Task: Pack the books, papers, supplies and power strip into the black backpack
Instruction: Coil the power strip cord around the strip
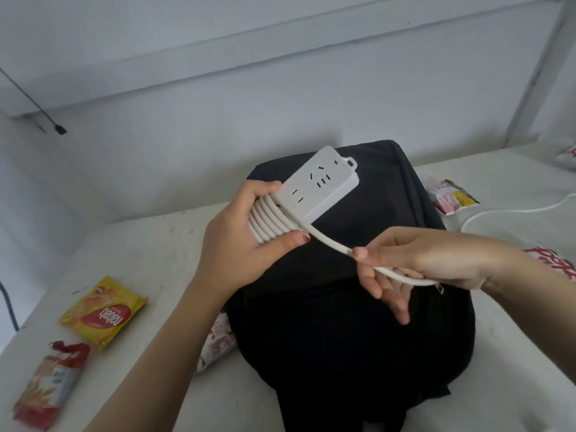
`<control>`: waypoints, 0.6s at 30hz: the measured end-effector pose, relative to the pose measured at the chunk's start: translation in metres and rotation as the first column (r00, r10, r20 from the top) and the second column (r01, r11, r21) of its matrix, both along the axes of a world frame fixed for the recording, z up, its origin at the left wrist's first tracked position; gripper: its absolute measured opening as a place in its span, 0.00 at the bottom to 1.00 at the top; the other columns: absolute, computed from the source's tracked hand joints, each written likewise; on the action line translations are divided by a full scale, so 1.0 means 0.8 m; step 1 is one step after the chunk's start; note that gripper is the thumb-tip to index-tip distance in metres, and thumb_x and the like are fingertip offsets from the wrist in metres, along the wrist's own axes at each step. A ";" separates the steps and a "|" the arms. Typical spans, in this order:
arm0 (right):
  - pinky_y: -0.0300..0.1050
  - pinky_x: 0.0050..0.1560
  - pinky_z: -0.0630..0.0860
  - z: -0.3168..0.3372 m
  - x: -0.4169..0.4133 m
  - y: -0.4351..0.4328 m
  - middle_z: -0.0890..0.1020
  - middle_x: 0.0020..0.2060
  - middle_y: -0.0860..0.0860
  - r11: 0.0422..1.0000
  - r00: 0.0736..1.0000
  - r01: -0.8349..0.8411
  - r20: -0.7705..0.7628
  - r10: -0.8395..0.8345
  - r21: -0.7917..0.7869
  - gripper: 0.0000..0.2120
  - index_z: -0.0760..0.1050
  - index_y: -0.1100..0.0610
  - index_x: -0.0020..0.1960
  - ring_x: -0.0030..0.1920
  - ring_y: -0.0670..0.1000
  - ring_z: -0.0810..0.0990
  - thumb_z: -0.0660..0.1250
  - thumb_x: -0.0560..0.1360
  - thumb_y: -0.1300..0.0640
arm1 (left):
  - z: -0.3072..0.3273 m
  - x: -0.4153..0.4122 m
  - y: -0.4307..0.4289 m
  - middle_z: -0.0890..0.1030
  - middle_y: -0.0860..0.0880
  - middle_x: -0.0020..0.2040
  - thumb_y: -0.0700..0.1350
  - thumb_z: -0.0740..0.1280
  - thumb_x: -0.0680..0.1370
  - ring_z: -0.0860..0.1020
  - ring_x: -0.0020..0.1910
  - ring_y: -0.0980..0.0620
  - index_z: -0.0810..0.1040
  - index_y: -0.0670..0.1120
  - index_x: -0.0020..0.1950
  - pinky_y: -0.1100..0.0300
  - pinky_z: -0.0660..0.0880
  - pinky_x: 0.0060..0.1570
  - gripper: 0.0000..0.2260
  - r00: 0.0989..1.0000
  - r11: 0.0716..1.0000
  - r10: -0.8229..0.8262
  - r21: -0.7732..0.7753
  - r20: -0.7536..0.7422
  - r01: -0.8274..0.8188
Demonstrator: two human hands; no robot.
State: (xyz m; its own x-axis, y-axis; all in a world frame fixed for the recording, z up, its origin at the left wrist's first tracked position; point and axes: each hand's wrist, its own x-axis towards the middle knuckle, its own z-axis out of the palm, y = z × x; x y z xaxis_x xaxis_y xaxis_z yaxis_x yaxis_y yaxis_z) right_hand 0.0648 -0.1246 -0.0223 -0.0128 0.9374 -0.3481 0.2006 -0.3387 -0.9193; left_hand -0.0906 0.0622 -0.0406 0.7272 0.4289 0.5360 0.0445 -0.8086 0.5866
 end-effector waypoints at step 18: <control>0.33 0.27 0.66 0.030 0.071 0.035 0.67 0.22 0.46 0.962 0.952 -0.218 0.181 0.246 -0.164 0.08 0.78 0.46 0.30 0.23 0.43 0.65 0.69 0.66 0.47 | 0.031 -0.016 -0.035 0.76 0.56 0.52 0.59 0.73 0.66 0.77 0.51 0.49 0.69 0.56 0.58 0.53 0.79 0.40 0.25 0.961 0.959 -0.276 -0.070 -0.031 0.273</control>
State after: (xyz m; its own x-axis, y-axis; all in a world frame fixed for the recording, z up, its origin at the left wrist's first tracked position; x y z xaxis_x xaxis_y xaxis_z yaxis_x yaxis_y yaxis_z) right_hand 0.1214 -0.0969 0.0019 -0.1418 0.8581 -0.4935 0.4619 -0.3836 -0.7997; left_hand -0.1032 0.0343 -0.0155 0.8419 0.2429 0.4819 -0.1493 -0.7533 0.6405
